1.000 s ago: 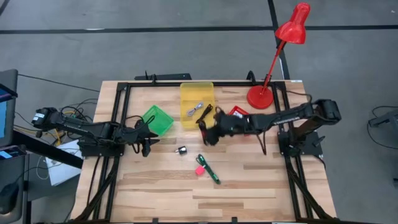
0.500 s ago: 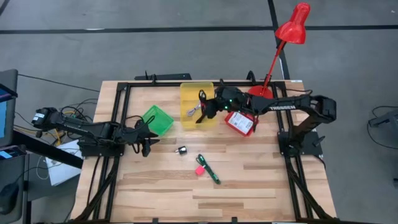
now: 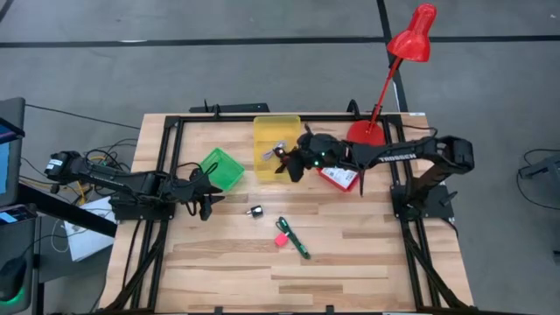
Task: Pick and place items into bin
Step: Put the green charger cable into the yellow bin
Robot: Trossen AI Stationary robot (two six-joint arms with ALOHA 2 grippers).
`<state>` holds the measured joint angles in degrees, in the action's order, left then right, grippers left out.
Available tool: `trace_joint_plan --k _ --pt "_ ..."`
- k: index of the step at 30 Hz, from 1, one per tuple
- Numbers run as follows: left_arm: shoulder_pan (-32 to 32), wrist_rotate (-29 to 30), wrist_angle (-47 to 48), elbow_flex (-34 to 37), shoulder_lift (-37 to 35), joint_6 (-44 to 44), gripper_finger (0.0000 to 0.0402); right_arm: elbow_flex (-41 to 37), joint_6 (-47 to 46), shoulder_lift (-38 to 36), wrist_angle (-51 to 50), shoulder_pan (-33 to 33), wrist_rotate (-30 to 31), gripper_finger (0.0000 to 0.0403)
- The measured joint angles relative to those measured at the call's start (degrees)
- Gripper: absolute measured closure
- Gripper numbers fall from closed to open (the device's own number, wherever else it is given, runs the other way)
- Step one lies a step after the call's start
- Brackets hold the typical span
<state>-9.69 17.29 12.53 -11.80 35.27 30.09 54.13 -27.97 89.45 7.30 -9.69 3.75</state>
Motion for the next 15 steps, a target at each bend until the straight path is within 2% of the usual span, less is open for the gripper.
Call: trace_joint_plan --k 6,15 --pt "0.00 0.01 0.00 -0.01 0.00 0.02 0.0283 0.00 -0.90 0.00 -3.93 5.56 -2.79 0.0229" --pt "0.00 0.01 0.00 0.00 0.00 0.02 0.0283 -0.01 -3.53 -0.01 -14.92 16.44 -0.21 0.0233"
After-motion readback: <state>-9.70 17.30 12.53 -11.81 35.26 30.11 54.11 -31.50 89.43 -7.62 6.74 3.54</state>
